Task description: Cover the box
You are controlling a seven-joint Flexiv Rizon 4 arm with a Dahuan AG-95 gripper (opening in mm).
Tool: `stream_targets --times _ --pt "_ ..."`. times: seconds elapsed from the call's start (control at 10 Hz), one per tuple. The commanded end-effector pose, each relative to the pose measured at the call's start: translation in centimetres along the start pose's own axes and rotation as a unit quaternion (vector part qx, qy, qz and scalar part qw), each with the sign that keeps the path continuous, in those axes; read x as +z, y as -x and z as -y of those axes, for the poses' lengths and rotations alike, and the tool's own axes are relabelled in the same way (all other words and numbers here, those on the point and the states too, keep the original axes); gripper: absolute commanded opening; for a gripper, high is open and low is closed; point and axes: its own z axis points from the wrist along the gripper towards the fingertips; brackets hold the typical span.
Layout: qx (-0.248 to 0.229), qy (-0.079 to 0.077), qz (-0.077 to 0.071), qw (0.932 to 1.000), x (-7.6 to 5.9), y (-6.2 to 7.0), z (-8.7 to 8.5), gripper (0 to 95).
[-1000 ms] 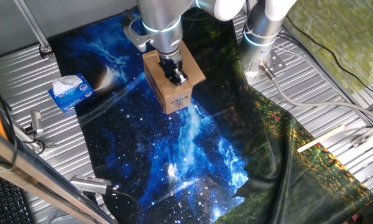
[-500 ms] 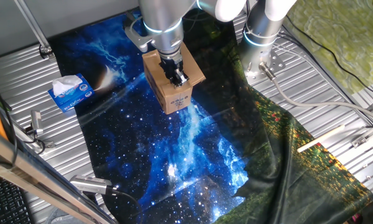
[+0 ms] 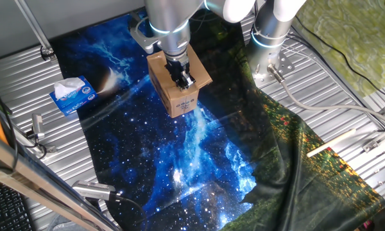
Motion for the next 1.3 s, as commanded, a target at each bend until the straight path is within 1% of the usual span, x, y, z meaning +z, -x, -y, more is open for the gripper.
stream_targets --times 0.1,0.3,0.6,0.9,1.1,1.3 --pt "0.0 -0.001 0.001 1.0 0.2 0.0 0.0 0.0" --pt "-0.004 -0.002 0.001 1.0 0.1 0.0 0.0 0.0" --pt "-0.009 -0.009 -0.003 0.9999 -1.1 -0.1 -0.1 0.0" --pt "-0.01 -0.009 -0.002 0.9999 -1.4 0.0 -0.1 0.0" --pt "-0.009 -0.009 -0.002 0.9999 -1.8 -0.2 -0.1 0.0" --pt "-0.009 -0.012 -0.004 0.9999 -2.5 -0.5 -0.4 0.0"
